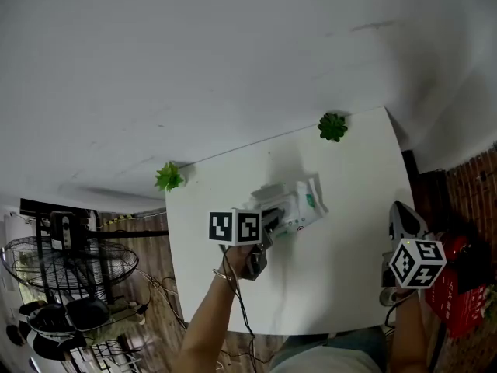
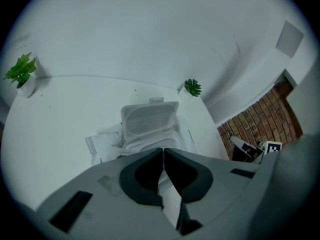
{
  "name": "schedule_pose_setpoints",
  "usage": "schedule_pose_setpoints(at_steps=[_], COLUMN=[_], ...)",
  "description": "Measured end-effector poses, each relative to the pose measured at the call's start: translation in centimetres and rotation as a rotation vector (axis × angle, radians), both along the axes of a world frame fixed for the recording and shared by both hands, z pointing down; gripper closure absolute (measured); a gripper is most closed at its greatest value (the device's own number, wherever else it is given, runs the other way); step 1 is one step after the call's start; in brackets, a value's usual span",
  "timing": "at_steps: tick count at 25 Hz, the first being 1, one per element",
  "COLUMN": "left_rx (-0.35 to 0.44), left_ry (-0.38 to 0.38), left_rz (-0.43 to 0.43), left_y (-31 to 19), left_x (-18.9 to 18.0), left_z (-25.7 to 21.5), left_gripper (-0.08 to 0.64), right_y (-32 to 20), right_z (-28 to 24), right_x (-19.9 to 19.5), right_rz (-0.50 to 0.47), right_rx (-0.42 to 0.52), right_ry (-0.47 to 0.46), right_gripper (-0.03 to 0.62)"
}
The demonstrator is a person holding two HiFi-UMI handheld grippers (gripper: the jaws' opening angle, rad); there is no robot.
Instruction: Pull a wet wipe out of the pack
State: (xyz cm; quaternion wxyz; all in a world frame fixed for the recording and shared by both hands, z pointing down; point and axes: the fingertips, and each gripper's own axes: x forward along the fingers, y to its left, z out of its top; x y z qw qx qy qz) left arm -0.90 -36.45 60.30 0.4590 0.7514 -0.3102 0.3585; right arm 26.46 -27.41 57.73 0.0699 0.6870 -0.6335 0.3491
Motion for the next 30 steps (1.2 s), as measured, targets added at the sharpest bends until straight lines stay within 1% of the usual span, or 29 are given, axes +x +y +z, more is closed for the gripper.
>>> schedule_pose_setpoints(at_steps=[13, 22, 30], left_rx=[0.06, 0.099, 0.132], left_ry=[0.01, 0.021, 0.041], left_rz=[-0.021, -0.031, -0.046], left_y=[-0.3, -0.5, -0.5], left_x=[-0.4, -0.6, -0.9], left_z=[-1.7, -3.5, -5.0], left_gripper=[0.541, 0.541, 0.541], right_y=[0.8, 1.2, 1.6], right_z=[-1.1, -2.2, -3.3], right_x=[-0.3, 0.0, -0.2], right_rz=[0.005, 0.006, 0.005], right_rx=[0.017, 0.037, 0.052], right_ry=[-0.001, 0.017, 0.023], right_gripper=[0.591, 0.591, 0.591])
